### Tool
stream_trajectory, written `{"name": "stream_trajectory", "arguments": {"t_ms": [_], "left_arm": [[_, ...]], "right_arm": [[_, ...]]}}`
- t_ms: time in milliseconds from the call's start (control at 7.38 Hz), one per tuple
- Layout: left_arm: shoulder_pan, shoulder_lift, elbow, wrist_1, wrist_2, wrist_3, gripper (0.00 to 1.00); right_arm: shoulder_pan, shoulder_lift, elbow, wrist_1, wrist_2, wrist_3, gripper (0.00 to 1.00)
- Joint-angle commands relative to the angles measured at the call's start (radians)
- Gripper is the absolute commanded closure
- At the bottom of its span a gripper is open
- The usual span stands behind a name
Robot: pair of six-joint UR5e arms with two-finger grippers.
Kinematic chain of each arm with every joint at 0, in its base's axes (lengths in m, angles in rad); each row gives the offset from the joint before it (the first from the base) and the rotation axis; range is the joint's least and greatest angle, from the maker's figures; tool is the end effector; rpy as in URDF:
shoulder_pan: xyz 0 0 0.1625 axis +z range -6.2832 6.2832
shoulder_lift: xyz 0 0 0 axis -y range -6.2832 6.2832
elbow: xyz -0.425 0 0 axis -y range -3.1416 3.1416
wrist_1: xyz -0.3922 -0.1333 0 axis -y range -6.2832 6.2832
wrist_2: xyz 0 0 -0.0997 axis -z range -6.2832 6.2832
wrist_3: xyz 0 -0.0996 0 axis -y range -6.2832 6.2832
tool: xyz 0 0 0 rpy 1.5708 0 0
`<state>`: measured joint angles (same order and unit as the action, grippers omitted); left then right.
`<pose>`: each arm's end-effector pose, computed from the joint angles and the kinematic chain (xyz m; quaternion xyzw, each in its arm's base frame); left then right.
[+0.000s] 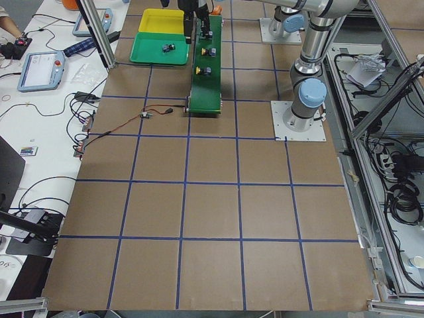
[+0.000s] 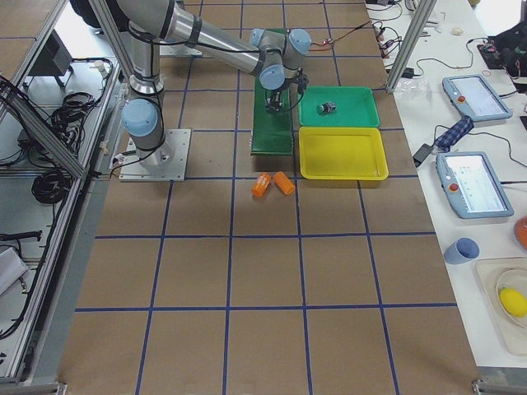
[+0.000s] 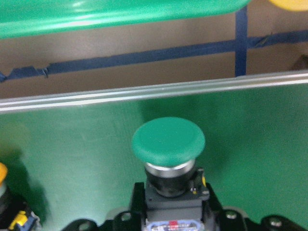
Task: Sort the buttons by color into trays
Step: 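Grasp the next green-capped button on the belt with the right gripper, then lower the green button into the green tray and open the right gripper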
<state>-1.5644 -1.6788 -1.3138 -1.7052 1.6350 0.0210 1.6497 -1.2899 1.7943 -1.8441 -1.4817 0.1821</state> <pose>-0.1235 -0.5356 0.5453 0.0071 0.9994 -0.0069 0.0322 0.1839 -0.5226 0.2619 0.0563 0.9908 0.1200 0.0289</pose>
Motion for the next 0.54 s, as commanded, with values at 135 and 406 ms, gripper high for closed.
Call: {"name": "stream_trajectory", "arguments": {"t_ms": [135,406], "left_arm": [[0.004,-0.002,0.004,-0.005,-0.004,0.002,0.00],[0.004,-0.004,0.004,-0.005,-0.007,0.000,0.00]], "right_arm": [[0.001,0.088,-0.198,-0.023,0.001,0.010,1.00],[0.001,0.231,-0.350,-0.079,-0.005,0.000,1.00]]}}
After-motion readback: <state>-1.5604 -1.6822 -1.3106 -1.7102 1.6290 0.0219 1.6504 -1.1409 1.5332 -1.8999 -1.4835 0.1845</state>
